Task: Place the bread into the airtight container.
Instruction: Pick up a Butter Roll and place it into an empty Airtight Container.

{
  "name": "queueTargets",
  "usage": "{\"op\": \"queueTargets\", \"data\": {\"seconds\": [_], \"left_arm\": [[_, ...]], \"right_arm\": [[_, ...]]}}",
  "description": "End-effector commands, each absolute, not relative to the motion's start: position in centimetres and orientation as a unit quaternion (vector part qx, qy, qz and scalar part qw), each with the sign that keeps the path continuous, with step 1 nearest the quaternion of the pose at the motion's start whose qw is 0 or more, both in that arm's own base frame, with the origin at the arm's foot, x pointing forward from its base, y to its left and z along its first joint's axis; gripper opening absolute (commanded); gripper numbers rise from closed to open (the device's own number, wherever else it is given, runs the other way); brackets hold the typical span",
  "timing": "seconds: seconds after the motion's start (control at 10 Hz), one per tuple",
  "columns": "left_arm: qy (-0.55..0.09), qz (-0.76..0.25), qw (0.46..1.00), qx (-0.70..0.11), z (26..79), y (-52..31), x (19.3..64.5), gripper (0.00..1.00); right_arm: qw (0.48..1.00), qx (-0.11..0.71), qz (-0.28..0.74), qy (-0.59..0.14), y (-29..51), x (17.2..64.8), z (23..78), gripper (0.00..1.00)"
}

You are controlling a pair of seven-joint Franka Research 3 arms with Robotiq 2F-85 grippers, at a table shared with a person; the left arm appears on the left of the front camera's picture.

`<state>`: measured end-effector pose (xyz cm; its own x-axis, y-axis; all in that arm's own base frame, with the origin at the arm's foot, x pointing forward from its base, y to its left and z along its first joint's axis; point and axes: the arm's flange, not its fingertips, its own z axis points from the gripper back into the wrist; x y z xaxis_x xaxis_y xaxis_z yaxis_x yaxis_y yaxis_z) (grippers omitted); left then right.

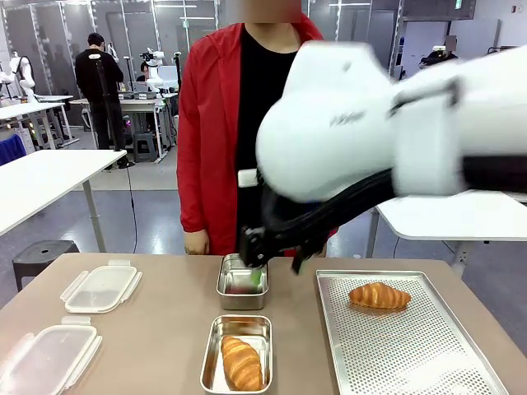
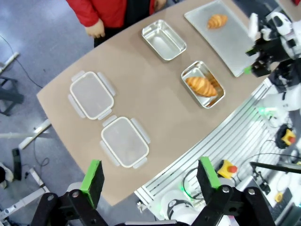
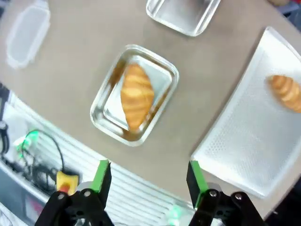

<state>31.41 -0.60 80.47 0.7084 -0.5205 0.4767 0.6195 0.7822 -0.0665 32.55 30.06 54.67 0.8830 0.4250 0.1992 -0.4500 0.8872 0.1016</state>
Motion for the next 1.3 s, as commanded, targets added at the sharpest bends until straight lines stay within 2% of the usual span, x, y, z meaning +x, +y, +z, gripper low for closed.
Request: {"op": "queueTargets", "data": {"seconds": [0.0,0.3,0.6,0.8,1.0,1.1,1.2], "left_arm": [[-0.219,-0.316,0.916,-0.115,80.6,-0.5,31.2,1.0],[-0.219,-0.316,0.916,-0.115,80.6,-0.5,31.2,1.0],[-0.219,-0.316,0.916,-0.115,80.6,-0.5,31.2,1.0],[-0.219,-0.316,0.916,-0.115,80.6,-0.5,31.2,1.0],[-0.219,-0.316,0.916,-0.115,80.6,-0.5,31.2,1.0],[-0.219,-0.316,0.916,-0.115,80.6,-0.5,31.2,1.0],[-0.219,-0.316,0.916,-0.115,80.6,-0.5,31.2,1.0]], "right_arm": [[0.949,0.058,0.288,-0.111,25.2,31.0,59.2,0.81],[0.952,0.067,0.25,-0.164,16.7,27.7,67.1,0.81],[0.944,0.066,0.269,-0.18,9.0,25.2,69.9,0.81],[0.94,0.049,0.295,-0.163,6.3,27.8,66.3,0.81],[0.922,0.056,0.343,-0.173,4.8,32.5,60.2,0.81],[0.923,0.055,0.336,-0.18,4.4,34.8,57.3,0.81],[0.923,0.087,0.331,-0.174,4.5,38.1,53.0,0.81]]}}
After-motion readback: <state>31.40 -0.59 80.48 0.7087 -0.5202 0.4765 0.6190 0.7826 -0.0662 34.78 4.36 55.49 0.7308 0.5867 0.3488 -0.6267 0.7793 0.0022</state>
